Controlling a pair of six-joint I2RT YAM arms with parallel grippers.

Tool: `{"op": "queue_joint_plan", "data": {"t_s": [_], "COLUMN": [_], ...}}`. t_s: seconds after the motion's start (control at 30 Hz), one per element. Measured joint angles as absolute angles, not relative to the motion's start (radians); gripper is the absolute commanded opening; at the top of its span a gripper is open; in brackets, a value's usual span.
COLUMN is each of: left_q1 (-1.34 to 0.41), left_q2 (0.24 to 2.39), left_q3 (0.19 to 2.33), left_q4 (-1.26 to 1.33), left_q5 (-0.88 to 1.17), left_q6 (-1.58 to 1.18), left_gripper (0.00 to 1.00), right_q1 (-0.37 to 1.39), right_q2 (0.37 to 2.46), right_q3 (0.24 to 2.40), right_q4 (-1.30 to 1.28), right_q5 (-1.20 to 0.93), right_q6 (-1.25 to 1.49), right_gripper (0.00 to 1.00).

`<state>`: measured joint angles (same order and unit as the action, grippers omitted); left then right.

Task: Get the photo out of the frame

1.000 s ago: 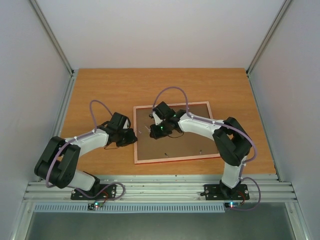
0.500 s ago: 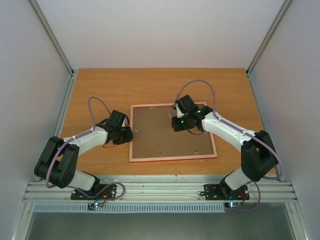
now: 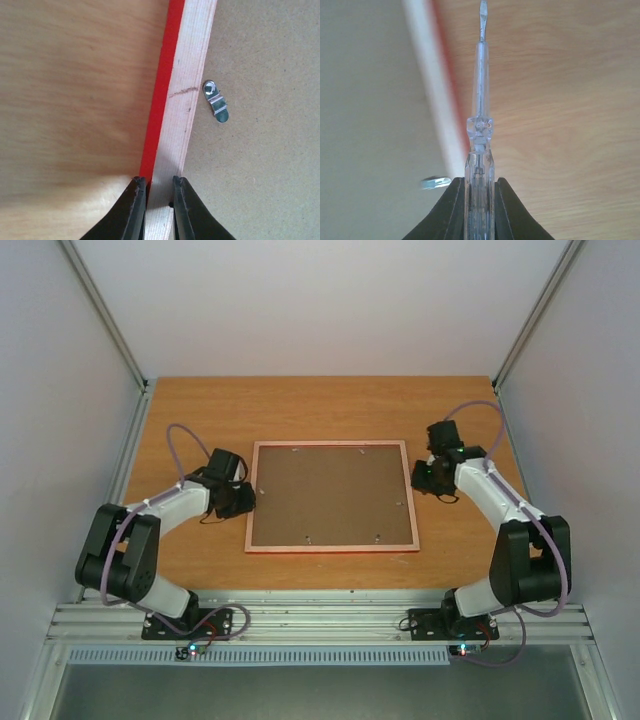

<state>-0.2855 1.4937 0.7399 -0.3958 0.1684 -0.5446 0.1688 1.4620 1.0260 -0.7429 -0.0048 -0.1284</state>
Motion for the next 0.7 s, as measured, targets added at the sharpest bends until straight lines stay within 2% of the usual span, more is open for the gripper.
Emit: {"op": "queue_joint_plan", "data": {"t_s": [0.33, 0.47, 0.7], "left_q1": [-0.18, -0.144, -0.135], "left_q2": [1.582, 1.628, 1.615], "left_q3": [0.826, 0.835, 0.833], "left_q4": [-0.382, -0.385, -0.388], "left_q5": [0.176, 0.171, 0.175], "left_q6": [-0.534, -0.533, -0.527], "left_gripper": [0.12, 0.18, 0.27], "right_q1": [-0.144, -0.184, -0.19], "right_q2": [1.607, 1.679, 1.738], "right_q3": [1.008, 1.034, 1.074], "right_q4": [-0.696, -0.686, -0.68], "right_q5": [0.007, 0.008, 0.022], "right_q6": [-0.083, -0.079, -0.078], "right_gripper": [0.01, 0.03, 0.16]}}
